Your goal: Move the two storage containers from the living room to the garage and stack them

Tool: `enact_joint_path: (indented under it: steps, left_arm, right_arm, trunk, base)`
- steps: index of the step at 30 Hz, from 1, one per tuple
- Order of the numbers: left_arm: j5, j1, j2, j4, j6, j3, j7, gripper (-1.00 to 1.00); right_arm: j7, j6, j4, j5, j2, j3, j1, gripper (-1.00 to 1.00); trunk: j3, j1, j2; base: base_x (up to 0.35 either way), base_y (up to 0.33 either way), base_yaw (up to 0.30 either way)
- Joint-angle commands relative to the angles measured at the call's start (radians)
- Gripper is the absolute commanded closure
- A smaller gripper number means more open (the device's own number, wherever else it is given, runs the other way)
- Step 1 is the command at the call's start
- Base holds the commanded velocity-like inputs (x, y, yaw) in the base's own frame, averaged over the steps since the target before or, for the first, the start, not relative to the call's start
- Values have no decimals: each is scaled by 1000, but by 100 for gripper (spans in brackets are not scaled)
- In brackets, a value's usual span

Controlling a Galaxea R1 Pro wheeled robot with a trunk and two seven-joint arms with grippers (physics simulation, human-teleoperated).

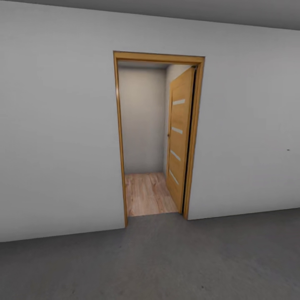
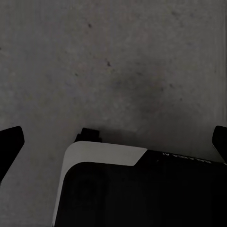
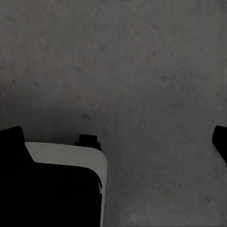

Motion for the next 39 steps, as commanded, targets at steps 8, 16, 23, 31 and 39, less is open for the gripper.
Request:
enact_joint_path:
  steps: [8, 16, 23, 31, 39]
  left_arm:
    - [7, -1, -1, 1, -3, 3, 0, -100]
    - [7, -1, -2, -3, -4, 8, 0, -100]
    - [6, -1, -5, -6, -7, 8, -1, -100]
    - [6, -1, -5, -6, -9, 6, -1, -100]
    - [6, -1, -5, -5, -8, 3, -1, -100]
  right_arm:
    - [-5, -7, 3, 10, 1, -6, -1, -100]
    - [-5, -7, 3, 2, 1, -7, -1, -100]
    - [-5, -7, 3, 1, 1, -8, -1, -100]
    - [-5, -7, 3, 8, 0, -7, -1, -100]
    - [-5, -6, 3, 11, 0, -6, -1, -100]
  trunk:
    - [-1, 1, -1]
    - [-1, 1, -1]
    - [-1, 1, -1]
    - [-1, 1, -1]
    - [-1, 1, -1]
  base:
    - [318, 0, 0]
    - [318, 0, -115]
    - [318, 0, -279]
    - [318, 0, -125]
    - [317, 0, -6]
